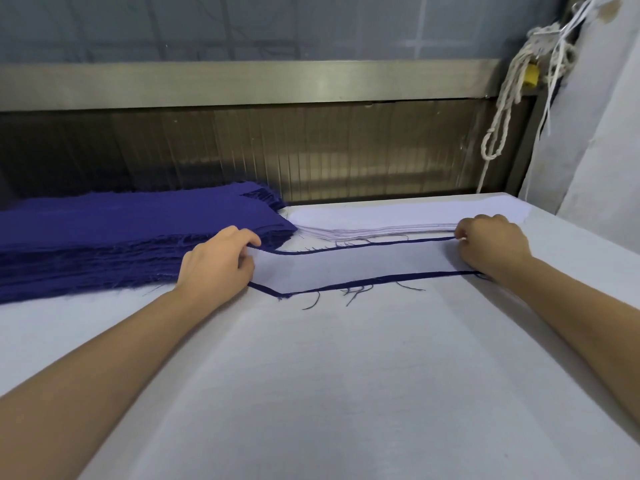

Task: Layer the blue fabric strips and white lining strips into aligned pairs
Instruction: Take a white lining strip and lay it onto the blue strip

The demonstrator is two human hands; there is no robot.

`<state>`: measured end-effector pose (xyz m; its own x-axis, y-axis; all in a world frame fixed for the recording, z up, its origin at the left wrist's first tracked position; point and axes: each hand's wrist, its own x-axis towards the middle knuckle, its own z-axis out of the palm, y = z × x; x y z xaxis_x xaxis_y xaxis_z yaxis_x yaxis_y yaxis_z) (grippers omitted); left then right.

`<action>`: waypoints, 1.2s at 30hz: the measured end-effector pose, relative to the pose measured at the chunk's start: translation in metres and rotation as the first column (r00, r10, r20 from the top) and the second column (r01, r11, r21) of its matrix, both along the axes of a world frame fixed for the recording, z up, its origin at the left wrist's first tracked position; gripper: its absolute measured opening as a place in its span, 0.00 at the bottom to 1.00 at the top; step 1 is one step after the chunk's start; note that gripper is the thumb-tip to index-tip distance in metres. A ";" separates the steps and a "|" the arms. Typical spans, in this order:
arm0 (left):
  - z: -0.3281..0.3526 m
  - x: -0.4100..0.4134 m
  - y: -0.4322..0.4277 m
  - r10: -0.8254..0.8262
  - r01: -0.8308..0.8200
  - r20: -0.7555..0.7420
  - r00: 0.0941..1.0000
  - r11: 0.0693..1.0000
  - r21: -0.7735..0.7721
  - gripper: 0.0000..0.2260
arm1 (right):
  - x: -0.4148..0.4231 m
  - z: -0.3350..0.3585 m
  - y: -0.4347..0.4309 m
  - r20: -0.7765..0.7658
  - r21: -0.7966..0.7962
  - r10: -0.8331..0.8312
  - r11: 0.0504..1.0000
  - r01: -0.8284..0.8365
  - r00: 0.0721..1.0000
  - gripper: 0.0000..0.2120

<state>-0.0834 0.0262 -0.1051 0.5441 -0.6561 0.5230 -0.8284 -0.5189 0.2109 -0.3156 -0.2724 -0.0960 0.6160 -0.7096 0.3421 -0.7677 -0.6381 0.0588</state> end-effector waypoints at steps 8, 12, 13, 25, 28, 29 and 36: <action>0.029 0.011 -0.019 -0.130 0.126 -0.054 0.990 0.990 -0.058 0.09 | 0.062 0.007 0.034 0.060 -0.023 0.377 0.926 -0.376 0.924 0.18; 0.038 0.013 -0.036 -0.153 0.151 -0.040 0.987 0.988 -0.043 0.08 | 0.097 0.011 0.048 0.072 -0.027 0.454 0.891 -0.454 0.888 0.17; 0.040 0.012 -0.041 -0.157 0.156 -0.037 0.987 0.987 -0.038 0.08 | 0.104 0.010 0.051 0.057 -0.025 0.465 0.885 -0.464 0.883 0.16; 0.066 0.036 -0.052 -0.209 0.210 -0.440 0.873 0.977 -0.048 0.06 | 0.126 0.000 0.055 0.163 0.014 0.454 0.887 -0.462 0.876 0.14; 0.062 0.036 -0.056 -0.212 0.211 -0.441 0.872 0.976 -0.053 0.06 | 0.127 0.000 0.055 0.287 0.087 0.387 0.901 -0.426 0.876 0.14; 0.061 0.035 -0.059 -0.217 0.213 -0.439 0.872 0.975 -0.059 0.06 | 0.126 -0.001 0.055 0.334 0.118 0.360 0.901 -0.417 0.871 0.13; 0.055 0.015 -0.084 -0.308 0.273 -0.501 0.809 0.951 -0.145 0.11 | 0.126 0.000 0.055 0.643 0.265 0.193 0.852 -0.452 0.741 0.05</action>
